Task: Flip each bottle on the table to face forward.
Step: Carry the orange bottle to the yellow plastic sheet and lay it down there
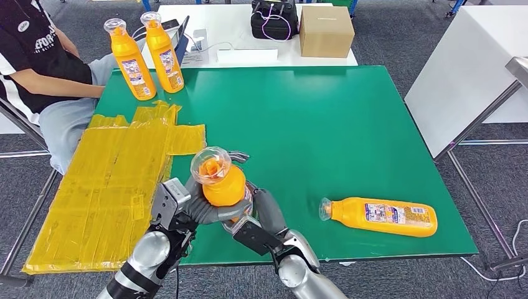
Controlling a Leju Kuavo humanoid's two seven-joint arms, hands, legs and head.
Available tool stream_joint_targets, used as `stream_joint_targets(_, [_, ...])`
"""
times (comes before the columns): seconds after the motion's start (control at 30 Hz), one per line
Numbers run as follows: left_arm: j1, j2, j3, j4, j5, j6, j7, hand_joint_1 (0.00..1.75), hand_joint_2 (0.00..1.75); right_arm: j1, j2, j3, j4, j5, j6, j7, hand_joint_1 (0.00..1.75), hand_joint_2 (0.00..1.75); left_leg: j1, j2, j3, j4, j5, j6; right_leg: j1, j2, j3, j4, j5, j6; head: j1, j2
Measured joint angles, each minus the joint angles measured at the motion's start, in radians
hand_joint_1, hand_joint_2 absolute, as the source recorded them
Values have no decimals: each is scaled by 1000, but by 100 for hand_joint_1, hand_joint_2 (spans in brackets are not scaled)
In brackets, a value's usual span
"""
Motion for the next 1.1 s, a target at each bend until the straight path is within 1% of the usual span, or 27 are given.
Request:
stream_joint_targets(0.17, [1,0,1,0,3,0,-2,175,175,1,0,2,1,-1,-2,0,175,175,0,0,0,0,0,0,0,0,0,0,0,0,0,0])
stream_joint_targets(0.33, [0,0,2,0,11,13,-7,175,175,11,-1,1,-7,-14,-35,-4,175,175,0,0,0,0,0,0,0,0,0,0,0,0,0,0])
stream_joint_targets(0.37, [0,-1,1,0,12,15,-8,175,175,14,-1,0,-12,-16,-38,-4,168,175,0,0,0,0,0,0,0,0,0,0,0,0,0,0])
stream_joint_targets(0.47, [0,-2,0,0,6,23,-9,175,175,20,-3,-2,-20,-19,-45,-5,40,175,0,0,0,0,0,0,0,0,0,0,0,0,0,0])
stream_joint_targets(0.5, [0,-2,0,0,-8,36,-9,175,175,21,-3,-3,-24,-20,-53,-7,2,175,0,0,0,0,0,0,0,0,0,0,0,0,0,0])
stream_joint_targets(0.63, [-11,-1,8,5,-148,153,10,175,175,47,-8,-22,-87,-60,-98,-32,0,0,0,0,0,0,0,0,0,0,-1,0,0,0,0,0])
stream_joint_targets(0.7, [-33,4,27,22,-251,222,31,175,175,67,-17,-46,-155,-108,-92,-40,0,87,0,0,-1,0,0,0,0,0,-1,0,0,0,0,0])
stream_joint_targets(0.77, [-67,12,50,58,-432,303,67,175,175,87,-29,-78,-244,-164,-66,-49,0,175,0,0,-1,0,1,0,0,0,-1,0,1,0,0,0])
stream_joint_targets(0.83, [-109,19,73,111,-648,371,112,175,175,106,-40,-108,-339,-203,-41,-57,0,175,0,0,-1,0,1,0,0,0,-1,0,1,-1,0,0])
stream_joint_targets(0.9, [-152,24,98,172,-798,399,143,175,175,119,-47,-130,-422,-217,-32,-59,0,175,0,0,-1,0,1,0,0,0,-1,0,1,-1,0,0])
stream_joint_targets(1.0, [-201,28,134,256,-869,402,157,175,175,131,-56,-150,-512,-219,-31,-60,0,175,0,1,0,0,1,0,0,0,-1,0,1,0,0,0])
stream_joint_targets(1.07, [-219,29,148,292,-893,408,165,175,175,137,-61,-156,-546,-218,-31,-62,0,175,0,2,0,0,1,0,0,0,-1,0,1,0,0,0])
stream_joint_targets(1.1, [-226,29,151,307,-929,418,180,175,175,139,-63,-158,-558,-217,-32,-65,0,175,0,2,-1,0,1,-1,0,0,-1,0,1,0,0,0])
